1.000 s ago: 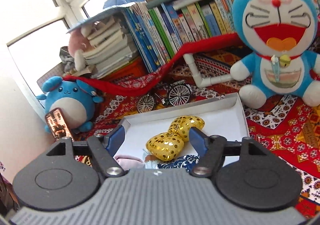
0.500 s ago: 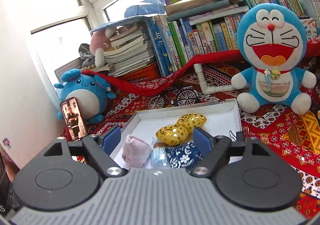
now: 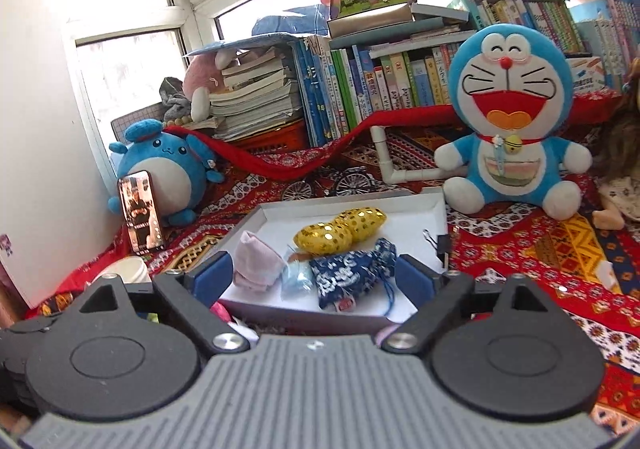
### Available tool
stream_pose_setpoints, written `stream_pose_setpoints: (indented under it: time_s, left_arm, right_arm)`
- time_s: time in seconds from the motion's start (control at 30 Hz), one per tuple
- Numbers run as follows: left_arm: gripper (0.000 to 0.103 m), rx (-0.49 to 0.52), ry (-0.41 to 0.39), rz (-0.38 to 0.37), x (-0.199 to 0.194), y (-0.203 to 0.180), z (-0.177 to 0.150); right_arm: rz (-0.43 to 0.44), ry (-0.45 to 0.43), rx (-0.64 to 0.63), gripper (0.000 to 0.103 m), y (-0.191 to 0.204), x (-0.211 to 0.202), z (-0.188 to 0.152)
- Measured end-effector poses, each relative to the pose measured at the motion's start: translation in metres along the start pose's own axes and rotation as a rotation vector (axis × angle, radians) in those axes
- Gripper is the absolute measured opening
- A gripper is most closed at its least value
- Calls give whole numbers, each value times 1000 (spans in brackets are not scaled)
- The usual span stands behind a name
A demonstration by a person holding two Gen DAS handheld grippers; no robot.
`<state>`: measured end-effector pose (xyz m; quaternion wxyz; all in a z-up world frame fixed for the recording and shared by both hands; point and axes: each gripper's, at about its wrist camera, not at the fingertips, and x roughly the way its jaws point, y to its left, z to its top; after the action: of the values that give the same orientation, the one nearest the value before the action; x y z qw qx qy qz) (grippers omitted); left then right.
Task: Organize soft objects
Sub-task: 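Move the left tool to the green scrunchie while the right tool approaches the white foam cube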
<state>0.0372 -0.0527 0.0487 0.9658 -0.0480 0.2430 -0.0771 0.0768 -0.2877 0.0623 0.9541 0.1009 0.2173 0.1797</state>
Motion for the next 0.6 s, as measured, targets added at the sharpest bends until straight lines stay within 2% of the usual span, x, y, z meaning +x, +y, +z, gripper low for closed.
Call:
stream_pose_setpoints:
  time_s: [0.2,0.4,0.6]
  left_arm:
    - [87,27,11,31,-7,7,-21]
    - [74,28,37,60,-7,15,-33]
    - [74,21,-10,143,-6,17,-38]
  right_arm:
    - [-43,-9,-35,98,-1,-14,-21]
    - [-86,-7,-68,102,-2,-22,-41]
    - [-139,-30,-121,103,2,-29,-56]
